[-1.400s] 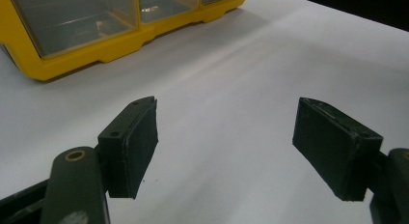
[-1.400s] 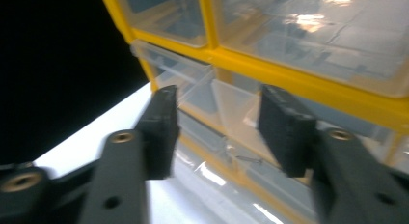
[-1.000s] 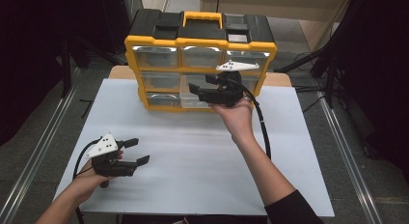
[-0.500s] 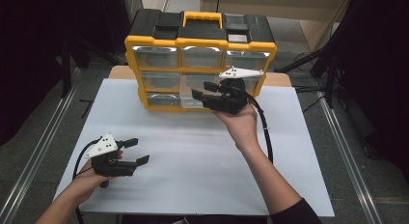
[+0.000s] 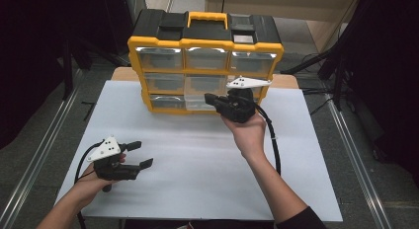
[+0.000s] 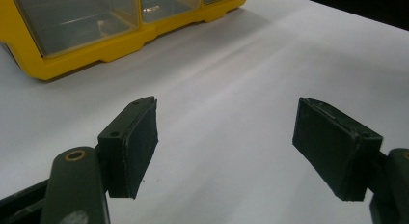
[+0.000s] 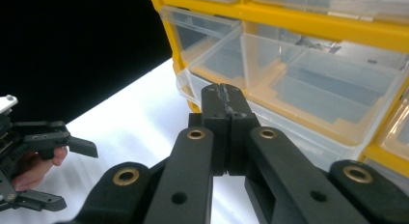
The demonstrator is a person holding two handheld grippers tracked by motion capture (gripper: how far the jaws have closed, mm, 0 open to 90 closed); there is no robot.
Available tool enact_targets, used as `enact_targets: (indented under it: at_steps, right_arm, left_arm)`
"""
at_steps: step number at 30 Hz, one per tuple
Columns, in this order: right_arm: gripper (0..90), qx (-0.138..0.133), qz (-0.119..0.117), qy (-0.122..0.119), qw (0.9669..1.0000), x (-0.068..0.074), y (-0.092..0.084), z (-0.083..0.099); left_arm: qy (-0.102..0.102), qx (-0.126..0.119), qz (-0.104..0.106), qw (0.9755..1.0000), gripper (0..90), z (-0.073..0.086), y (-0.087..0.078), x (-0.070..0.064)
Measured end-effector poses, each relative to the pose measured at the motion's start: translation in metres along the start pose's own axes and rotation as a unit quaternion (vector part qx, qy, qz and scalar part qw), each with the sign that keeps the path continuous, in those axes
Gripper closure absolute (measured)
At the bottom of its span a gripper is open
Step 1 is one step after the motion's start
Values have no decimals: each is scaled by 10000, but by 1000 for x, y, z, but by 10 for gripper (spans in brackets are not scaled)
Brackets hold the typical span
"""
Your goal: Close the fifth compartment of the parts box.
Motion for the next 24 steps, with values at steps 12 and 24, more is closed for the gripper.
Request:
enact_targets:
  at_steps: [12, 24]
  right_arm:
    - [900, 98, 97, 101, 9999, -7, 13, 4]
    - [900, 40, 233, 82, 9997, -10, 24, -4]
  left_arm:
    - [6, 9, 23, 10000, 241, 0, 1, -1]
    - [24, 23, 29, 10000, 241, 0, 1, -1]
Point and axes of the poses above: each handheld gripper's, and its own axes: y roughly forward along the jaws, z roughly out of its underside, x roughly to its left, the point moved 7 cm from there along y, roughly forward along the jaws, and after that the axes turned 8 degrees about z, right-handed, at the moved point
